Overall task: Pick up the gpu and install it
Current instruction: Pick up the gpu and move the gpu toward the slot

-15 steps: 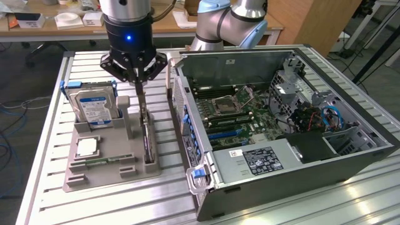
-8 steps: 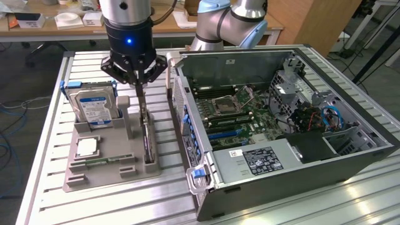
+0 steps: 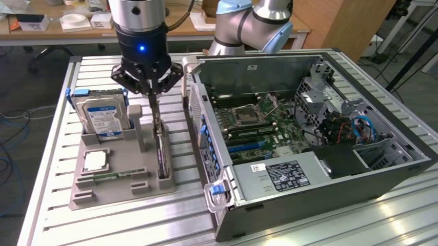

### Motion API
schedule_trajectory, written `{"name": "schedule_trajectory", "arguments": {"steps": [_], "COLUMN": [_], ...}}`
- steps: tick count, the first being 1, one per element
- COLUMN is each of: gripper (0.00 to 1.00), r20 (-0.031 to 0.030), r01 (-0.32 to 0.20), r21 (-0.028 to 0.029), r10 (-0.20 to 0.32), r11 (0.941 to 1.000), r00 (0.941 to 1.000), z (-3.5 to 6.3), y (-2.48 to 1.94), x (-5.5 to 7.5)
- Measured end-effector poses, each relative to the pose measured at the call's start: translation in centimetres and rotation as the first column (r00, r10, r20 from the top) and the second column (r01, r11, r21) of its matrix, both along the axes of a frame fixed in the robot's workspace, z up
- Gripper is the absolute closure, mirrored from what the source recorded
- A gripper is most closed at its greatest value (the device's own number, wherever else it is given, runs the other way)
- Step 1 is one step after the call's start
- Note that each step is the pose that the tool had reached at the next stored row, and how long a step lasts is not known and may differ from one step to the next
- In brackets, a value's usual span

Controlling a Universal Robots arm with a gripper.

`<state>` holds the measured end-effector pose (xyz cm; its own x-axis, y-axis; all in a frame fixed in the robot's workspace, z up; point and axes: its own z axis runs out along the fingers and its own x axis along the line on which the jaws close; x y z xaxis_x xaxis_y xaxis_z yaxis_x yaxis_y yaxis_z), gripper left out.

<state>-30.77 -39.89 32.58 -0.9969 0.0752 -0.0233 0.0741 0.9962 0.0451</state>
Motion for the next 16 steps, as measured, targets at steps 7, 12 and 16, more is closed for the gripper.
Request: {"name": "schedule_trajectory", "arguments": {"steps": [7, 12, 16], "gripper": [0.89, 0.89, 0.89], "r20": [0.0000, 0.0000, 0.0000], "r01": [0.000, 0.000, 0.000], "r21": [0.0000, 0.0000, 0.0000], "r10": [0.000, 0.000, 0.000], "r11": [1.0000, 1.0000, 1.0000], "r00": [1.0000, 1.0000, 1.0000], "z": [-0.58, -1.02, -1.37], "y": [0.00, 0.00, 0.00], "x": [0.0, 0.0, 0.0]}}
